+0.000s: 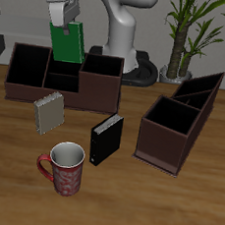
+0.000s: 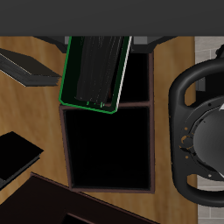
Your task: Place the green book into the back desk caddy's back compartment
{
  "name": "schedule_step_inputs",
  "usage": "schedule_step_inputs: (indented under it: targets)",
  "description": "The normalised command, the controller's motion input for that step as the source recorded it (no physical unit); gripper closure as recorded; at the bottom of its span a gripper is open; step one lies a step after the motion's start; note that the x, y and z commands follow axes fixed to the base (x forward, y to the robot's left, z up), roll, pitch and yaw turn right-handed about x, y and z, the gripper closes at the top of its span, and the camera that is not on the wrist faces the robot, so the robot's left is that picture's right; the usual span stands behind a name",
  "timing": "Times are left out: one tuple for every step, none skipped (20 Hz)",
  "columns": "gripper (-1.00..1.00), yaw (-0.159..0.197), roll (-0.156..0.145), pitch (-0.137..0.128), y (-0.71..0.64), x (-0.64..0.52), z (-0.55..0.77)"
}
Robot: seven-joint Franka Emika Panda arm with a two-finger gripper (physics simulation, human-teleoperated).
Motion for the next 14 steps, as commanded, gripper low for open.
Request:
schedule_step_inputs:
  targets:
    - [1.00,0.135,-0.034,0.072,0.16,-0.16,-0.13]
    - [1.00,0.009,-0.042,0.003,0.12,-0.14,-0.03]
    - [1.00,0.328,0.044,0.036,0.18,-0.25,-0.26]
    - [1.00,0.094,0.006,0.038,0.14,-0.12,-0.04]
    - [1.00,0.072,0.025,0.002,0.21,-0.16,-0.05]
    - [1.00,0.000,0.000,0.000,-0.02,0.03,-0.01]
    - [1.00,0.367,0.030,0.033,0.22,-0.06,-0.15]
    - [1.00,0.040,-0.178,-0.048,-0.02,0.06,0.02]
    - [1.00,-0.106,0.029,0.175,0.09,-0.10,-0.19]
    - [1.00,0.180,-0.008,-0.067,0.01,-0.02,-0.03]
    - [1.00,0.054,-0.081,-0.002,-0.02,-0.08,-0.04]
    - [1.00,-0.077,-0.026,0.074,0.06,-0.09,-0.04]
    - [1.00,0.124,-0.019,-0.055,0.00,-0.12,0.00]
    - [1.00,0.115,-0.047,-0.030,0.03,-0.13,-0.03]
